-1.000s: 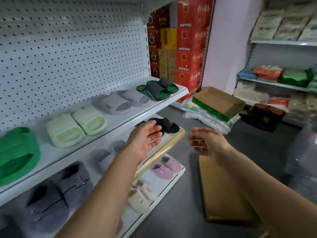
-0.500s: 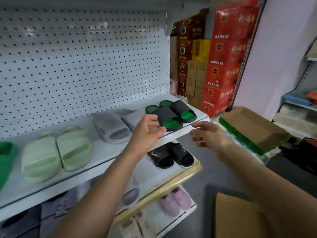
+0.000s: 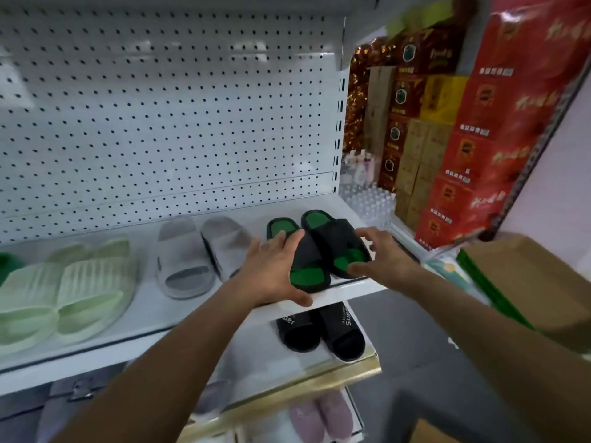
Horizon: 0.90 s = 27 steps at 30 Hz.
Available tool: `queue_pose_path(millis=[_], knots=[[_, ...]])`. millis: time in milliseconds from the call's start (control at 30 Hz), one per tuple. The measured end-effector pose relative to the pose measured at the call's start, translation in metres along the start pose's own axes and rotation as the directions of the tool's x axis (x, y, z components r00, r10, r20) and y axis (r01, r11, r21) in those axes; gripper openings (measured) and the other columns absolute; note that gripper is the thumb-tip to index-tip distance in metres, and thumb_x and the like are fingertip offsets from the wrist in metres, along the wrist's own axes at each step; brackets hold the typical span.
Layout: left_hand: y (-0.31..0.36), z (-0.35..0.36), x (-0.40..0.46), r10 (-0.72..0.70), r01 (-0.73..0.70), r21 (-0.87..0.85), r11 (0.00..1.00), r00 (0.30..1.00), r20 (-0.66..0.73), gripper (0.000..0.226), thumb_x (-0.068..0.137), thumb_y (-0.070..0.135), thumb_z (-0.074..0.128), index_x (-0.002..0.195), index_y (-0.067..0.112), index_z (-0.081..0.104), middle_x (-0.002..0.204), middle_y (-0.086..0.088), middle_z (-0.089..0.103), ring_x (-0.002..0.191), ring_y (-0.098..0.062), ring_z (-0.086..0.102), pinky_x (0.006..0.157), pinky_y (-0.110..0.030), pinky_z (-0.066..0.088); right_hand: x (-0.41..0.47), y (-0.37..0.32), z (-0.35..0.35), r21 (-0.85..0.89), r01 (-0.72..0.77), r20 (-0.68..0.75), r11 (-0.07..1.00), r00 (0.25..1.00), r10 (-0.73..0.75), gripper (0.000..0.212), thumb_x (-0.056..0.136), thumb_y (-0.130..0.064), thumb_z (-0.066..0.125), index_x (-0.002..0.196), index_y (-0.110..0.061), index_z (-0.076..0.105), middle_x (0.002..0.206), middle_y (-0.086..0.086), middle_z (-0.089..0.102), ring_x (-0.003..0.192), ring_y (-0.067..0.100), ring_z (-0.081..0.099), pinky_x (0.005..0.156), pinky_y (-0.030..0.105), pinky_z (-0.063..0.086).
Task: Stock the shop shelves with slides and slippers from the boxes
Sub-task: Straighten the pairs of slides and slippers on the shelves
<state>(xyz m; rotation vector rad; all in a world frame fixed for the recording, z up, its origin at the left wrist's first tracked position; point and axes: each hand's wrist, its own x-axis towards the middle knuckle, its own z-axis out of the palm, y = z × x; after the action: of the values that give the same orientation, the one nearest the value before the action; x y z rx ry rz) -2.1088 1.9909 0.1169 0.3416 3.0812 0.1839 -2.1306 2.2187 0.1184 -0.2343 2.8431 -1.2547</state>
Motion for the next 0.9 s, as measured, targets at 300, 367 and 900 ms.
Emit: queue_pose_path(millis=[300, 367, 900], knots=[[-0.005, -0.002, 0.014, 0.011, -0.016, 0.191, 0.981, 1.0, 0.029, 0.123, 0.068, 0.068, 0.071, 0.155, 0.025, -0.004, 0.162, -0.017, 0.007, 0.146, -0.026, 0.025, 0.12, -0.05, -0.01, 0.033, 0.016, 0.001, -0.123, 0.034, 0.158, 0.992, 0.987, -0.015, 0.1, 0.065, -0.03, 0.083, 0.148, -0.025, 0.027, 0.134, 0.006, 0.042, 0.118, 0.023, 0.048, 0.099, 0.04, 0.047], [-0.008, -0.002, 0.015, -0.004, -0.002, 0.146, 0.989, 0.999, 0.041, 0.123, 0.067, 0.067, 0.073, 0.155, 0.025, -0.004, 0.163, -0.015, 0.007, 0.148, -0.026, 0.021, 0.12, -0.047, -0.011, 0.036, 0.018, 0.001, -0.113, 0.038, 0.163, 0.993, 0.987, -0.019, 0.095, 0.071, -0.024, 0.08, 0.148, -0.025, 0.026, 0.132, 0.007, 0.042, 0.115, 0.023, 0.049, 0.093, 0.033, 0.048], [-0.01, -0.008, 0.039, 0.022, -0.018, -0.152, 0.988, 0.999, 0.024, 0.125, 0.058, 0.042, 0.089, 0.154, 0.029, 0.01, 0.158, -0.002, 0.021, 0.144, -0.023, 0.023, 0.123, -0.041, 0.002, 0.07, 0.048, 0.008, -0.02, -0.069, -0.134, 0.997, 0.989, 0.065, 0.044, 0.088, -0.001, 0.055, 0.131, -0.011, 0.056, 0.107, 0.01, 0.066, 0.09, 0.024, 0.063, 0.081, 0.034, 0.053]])
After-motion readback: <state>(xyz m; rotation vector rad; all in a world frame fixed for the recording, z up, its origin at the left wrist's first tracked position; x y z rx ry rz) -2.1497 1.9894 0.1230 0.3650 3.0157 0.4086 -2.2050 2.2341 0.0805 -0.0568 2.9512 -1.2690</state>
